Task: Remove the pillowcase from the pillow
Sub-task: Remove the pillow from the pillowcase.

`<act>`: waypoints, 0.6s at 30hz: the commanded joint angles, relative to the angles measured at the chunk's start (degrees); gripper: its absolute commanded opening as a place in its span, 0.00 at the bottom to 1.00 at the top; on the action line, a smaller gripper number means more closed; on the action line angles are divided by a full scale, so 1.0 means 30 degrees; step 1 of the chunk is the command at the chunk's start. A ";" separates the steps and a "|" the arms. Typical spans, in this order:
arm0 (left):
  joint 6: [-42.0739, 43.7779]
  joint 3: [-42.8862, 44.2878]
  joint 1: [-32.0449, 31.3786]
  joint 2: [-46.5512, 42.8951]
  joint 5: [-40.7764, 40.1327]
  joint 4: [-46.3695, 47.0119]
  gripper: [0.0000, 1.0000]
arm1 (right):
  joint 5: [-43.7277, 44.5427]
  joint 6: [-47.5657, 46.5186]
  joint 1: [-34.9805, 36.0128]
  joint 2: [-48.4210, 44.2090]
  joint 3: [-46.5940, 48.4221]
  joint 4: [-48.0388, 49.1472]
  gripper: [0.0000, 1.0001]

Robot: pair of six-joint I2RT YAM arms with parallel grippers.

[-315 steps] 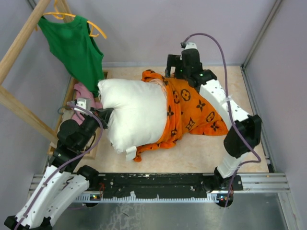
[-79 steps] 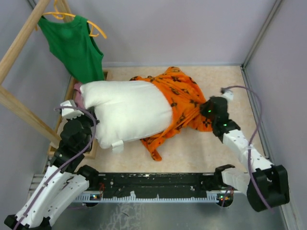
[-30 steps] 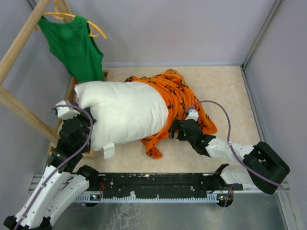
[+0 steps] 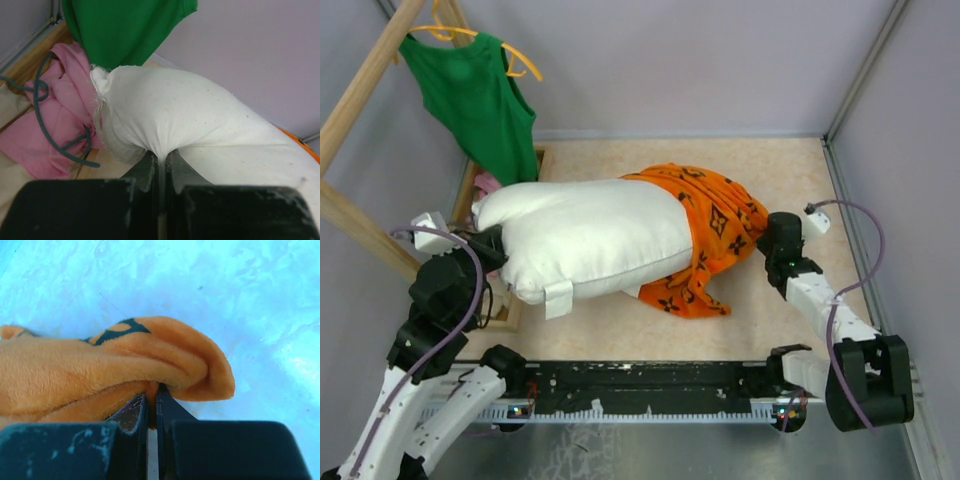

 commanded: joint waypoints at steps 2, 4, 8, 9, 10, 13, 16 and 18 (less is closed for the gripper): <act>0.1649 0.3641 0.0384 0.1185 -0.1494 0.2748 0.00 | 0.1791 -0.0010 -0.0960 0.0959 0.2708 0.1175 0.00; 0.2218 0.4475 0.0389 0.2623 -0.0031 0.3477 0.00 | -0.0399 -0.1943 -0.0272 0.0821 0.2876 0.2248 0.00; 0.3066 0.7030 0.0390 0.5664 0.3343 0.4006 0.00 | -0.2041 -0.5712 0.2718 -0.0558 0.3141 0.3123 0.07; 0.3065 0.7871 0.0389 0.6417 0.3952 0.3876 0.00 | -0.2302 -0.6133 0.3095 -0.0838 0.3427 0.2892 0.27; 0.3101 0.8555 0.0385 0.7075 0.4475 0.3918 0.00 | -0.2957 -0.6332 0.3189 -0.0932 0.3843 0.2501 0.54; 0.3296 1.0282 0.0400 0.8794 0.5322 0.4478 0.00 | -0.4808 -0.6692 0.3205 -0.1005 0.5302 0.0767 0.99; 0.4156 1.2203 0.0390 1.0635 0.5353 0.5154 0.00 | -0.6405 -0.6771 0.3321 -0.2343 0.5059 0.0612 0.99; 0.4895 1.3337 0.0386 1.1778 0.5409 0.5587 0.00 | -0.6905 -0.6763 0.3640 -0.4034 0.3987 0.1233 0.99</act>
